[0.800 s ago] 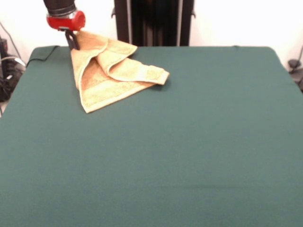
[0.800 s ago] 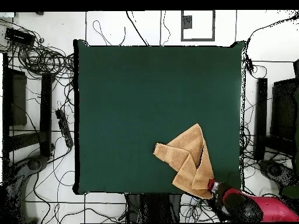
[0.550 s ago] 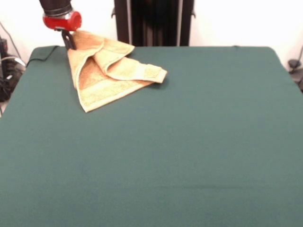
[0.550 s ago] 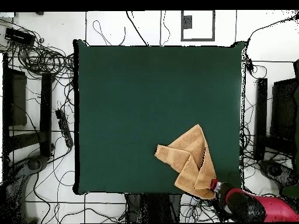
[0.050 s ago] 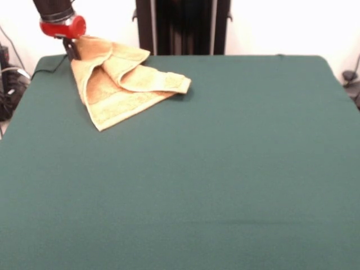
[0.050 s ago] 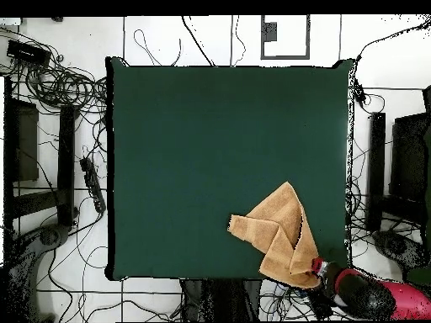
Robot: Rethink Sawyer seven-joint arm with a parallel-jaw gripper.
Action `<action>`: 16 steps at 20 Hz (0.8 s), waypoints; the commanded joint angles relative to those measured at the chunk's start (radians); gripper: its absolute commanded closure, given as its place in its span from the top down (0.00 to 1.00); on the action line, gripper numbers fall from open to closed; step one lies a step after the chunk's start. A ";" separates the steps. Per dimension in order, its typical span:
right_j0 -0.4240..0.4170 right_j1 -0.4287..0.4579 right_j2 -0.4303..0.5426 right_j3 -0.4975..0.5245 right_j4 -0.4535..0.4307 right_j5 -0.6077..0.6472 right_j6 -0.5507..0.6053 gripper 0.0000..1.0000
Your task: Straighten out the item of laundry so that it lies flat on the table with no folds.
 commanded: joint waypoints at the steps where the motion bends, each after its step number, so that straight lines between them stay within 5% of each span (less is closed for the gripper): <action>1: 0.026 0.056 0.112 -0.145 0.026 0.136 -0.440 0.00; 2: 0.027 0.056 0.112 -0.146 0.026 0.136 -0.444 0.00; 3: 0.024 0.059 0.113 -0.144 0.029 0.126 -0.453 1.00; 16: 0.072 0.016 0.066 -0.107 0.038 0.088 -0.356 1.00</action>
